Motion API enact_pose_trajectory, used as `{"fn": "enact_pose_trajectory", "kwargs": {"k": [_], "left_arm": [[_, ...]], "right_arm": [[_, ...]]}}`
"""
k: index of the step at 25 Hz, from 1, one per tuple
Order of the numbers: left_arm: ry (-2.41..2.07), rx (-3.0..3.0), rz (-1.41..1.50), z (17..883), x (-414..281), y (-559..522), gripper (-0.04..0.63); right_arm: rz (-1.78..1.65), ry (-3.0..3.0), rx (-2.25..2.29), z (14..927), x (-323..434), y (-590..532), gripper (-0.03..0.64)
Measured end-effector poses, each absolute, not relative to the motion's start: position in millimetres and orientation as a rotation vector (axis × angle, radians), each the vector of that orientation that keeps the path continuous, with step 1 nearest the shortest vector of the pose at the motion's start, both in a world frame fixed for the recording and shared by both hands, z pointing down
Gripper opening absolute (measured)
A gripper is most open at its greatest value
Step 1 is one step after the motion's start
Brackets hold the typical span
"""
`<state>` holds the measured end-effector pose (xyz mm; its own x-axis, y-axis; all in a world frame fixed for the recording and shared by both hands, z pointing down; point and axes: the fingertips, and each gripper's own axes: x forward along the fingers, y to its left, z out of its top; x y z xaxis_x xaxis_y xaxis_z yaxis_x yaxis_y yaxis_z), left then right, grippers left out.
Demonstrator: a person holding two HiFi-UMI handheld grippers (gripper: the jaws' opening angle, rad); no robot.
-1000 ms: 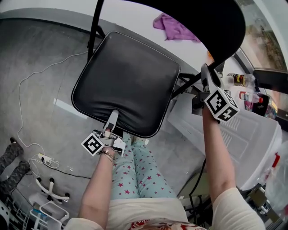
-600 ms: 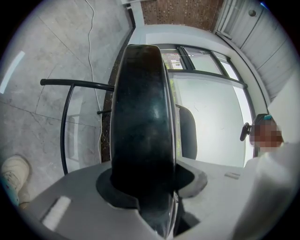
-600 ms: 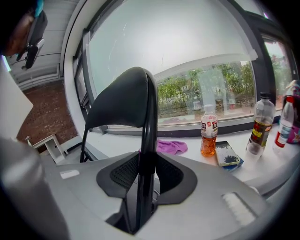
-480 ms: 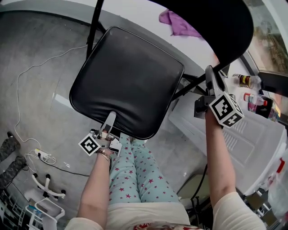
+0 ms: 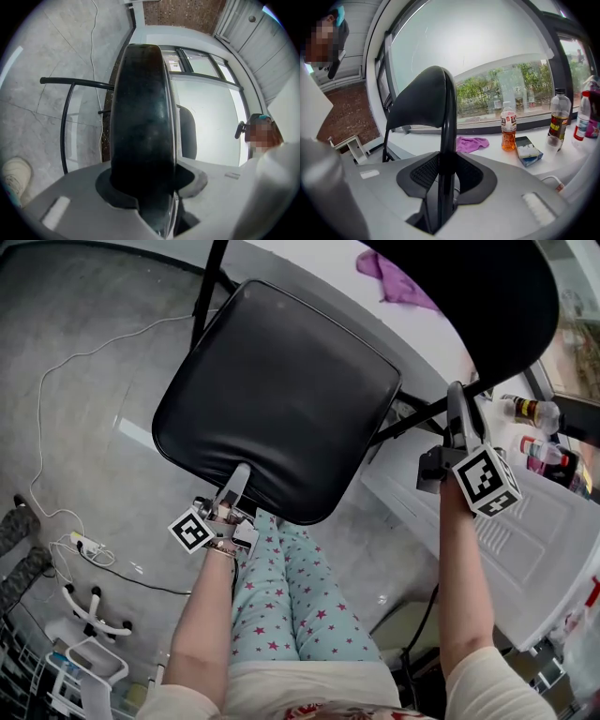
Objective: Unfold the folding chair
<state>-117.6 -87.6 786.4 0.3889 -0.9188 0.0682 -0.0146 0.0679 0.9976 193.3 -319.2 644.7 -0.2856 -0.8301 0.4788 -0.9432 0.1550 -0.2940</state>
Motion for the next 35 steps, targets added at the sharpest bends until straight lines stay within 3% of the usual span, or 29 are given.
{"fn": "enact_pose_trajectory", "kwargs": {"k": [26,30,33,35], "left_arm": [[-0.951,1.306,-0.855,834.0,-133.4,-48.4,0.229],[-0.976,1.263,-0.797,836.2,-131.3,-52.0,0.293],[-1.014,1.201,-0.671,843.3,-132.4,-40.3,0.333],[-1.03,1.21,-0.509,849.3,-132.6,-29.3,0.356]], "right_arm": [[0.817,-2.229,1.678,659.1,168.8,-265.5,0.12],[0.81,-2.205,1.708,660.6,169.1,-265.1,0.125],[0.811,-2.169,1.721,664.7,164.8,-256.2,0.228],[0.818,-2.14,1.725,668.9,161.7,-246.0,0.251]]}}
